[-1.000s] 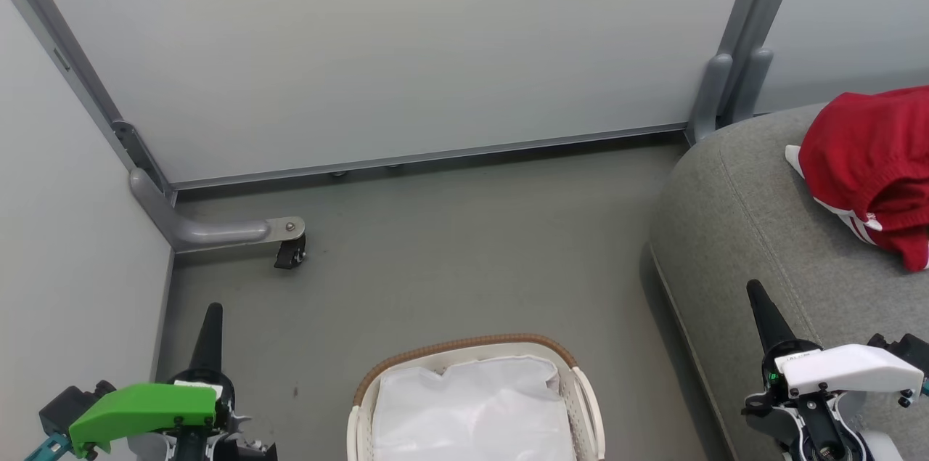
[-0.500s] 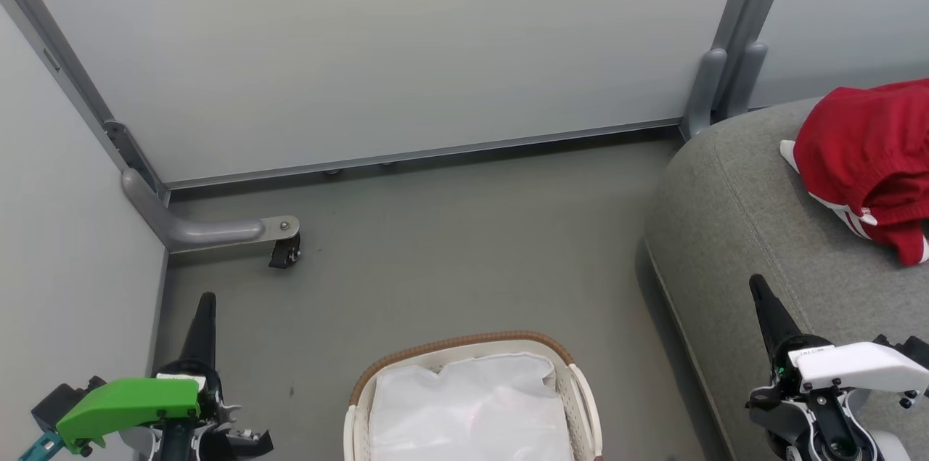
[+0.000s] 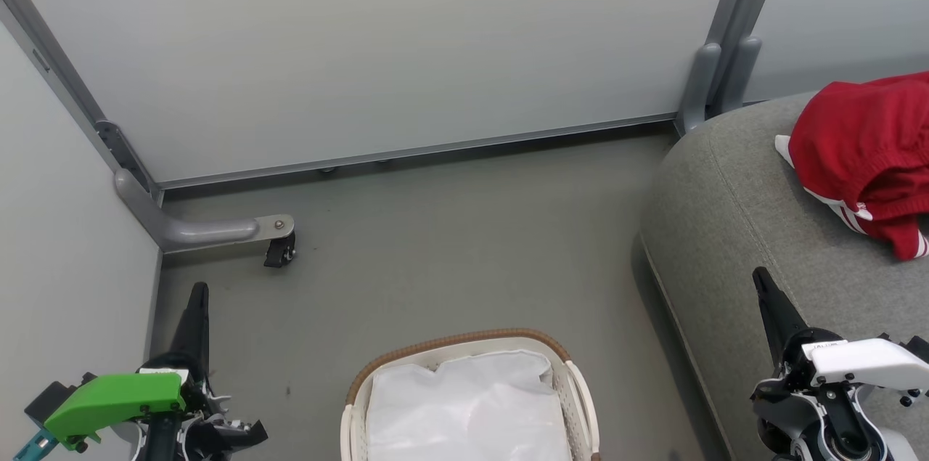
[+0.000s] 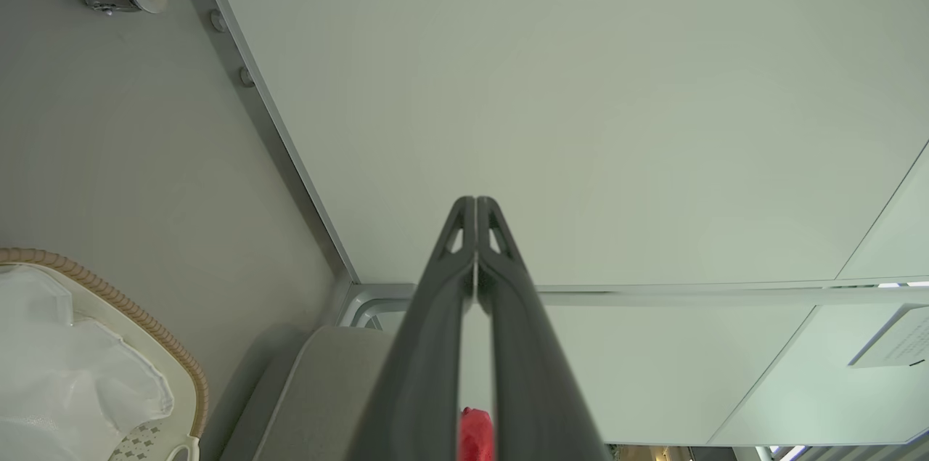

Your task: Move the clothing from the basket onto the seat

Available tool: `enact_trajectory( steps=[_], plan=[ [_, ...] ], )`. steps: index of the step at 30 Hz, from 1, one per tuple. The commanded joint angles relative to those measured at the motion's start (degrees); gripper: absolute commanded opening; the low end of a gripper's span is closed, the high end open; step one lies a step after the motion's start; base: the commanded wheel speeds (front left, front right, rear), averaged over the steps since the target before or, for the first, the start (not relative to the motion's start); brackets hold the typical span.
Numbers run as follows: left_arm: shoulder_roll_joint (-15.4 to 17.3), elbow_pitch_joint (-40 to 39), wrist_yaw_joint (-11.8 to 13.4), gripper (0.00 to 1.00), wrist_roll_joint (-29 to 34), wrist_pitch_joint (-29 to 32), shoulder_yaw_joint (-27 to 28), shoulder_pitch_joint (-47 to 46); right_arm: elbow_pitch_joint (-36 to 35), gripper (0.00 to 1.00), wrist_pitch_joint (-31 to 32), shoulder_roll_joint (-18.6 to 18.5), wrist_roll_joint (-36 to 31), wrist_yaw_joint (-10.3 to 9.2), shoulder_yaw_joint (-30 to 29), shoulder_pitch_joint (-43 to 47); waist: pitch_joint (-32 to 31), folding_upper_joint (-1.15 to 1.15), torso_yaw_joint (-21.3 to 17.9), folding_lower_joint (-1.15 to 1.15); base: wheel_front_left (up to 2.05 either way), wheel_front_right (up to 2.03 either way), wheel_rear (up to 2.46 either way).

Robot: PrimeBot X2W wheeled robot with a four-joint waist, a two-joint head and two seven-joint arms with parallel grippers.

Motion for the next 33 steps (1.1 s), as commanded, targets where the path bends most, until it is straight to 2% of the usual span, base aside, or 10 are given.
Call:
enact_trajectory(
  steps=[1, 7, 33],
  plan=[
    [0.26, -0.29, -0.47, 0.0, -1.11, 0.46, 0.46, -1.12, -0.41, 0.0, 0.33, -0.35, 1.21, -0.03, -0.24, -0.64, 0.04, 0.0, -0.06, 0.0, 0.0, 0.0, 0.0],
    [0.24, -0.38, -0.57, 0.0, -3.0, 1.01, 0.92, -1.32, -0.64, 0.0, 0.87, -0.37, 3.43, -0.04, -0.47, -0.66, 0.2, 0.0, -0.32, 0.0, 0.0, 0.0, 0.0],
    [0.13, -0.32, -0.49, 0.0, -2.62, 1.03, 0.95, -1.17, -0.59, 0.0, 0.86, -0.36, 3.17, -0.03, -0.42, -0.63, 0.2, 0.0, -0.32, 0.0, 0.0, 0.0, 0.0]
  ],
)
